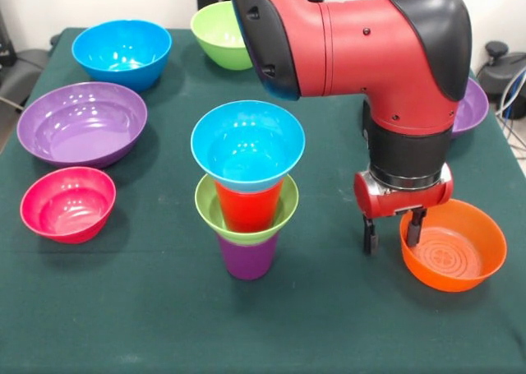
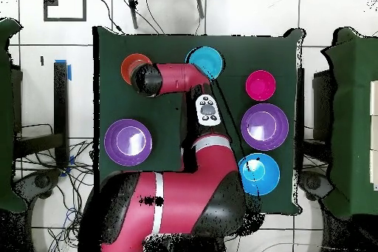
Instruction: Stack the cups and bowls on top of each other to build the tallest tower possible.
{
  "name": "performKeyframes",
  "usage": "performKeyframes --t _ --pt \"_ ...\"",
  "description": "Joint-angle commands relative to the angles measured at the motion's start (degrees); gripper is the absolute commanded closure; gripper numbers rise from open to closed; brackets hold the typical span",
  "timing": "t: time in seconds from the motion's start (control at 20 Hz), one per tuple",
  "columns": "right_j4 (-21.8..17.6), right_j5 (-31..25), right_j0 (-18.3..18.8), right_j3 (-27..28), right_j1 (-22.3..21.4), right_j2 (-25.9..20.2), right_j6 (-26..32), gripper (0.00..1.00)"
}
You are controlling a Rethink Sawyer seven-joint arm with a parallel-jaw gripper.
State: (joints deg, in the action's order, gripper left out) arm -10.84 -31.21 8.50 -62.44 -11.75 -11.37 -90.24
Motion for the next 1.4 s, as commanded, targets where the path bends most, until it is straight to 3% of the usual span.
performKeyframes --t 0.05,1.4 --pt "-0.8 0.6 -0.2 0.9 1.1 -3.4 -2.0 0.0" --pt "1.0 -2.6 -1.4 1.4 -1.3 -4.0 -3.3 0.0"
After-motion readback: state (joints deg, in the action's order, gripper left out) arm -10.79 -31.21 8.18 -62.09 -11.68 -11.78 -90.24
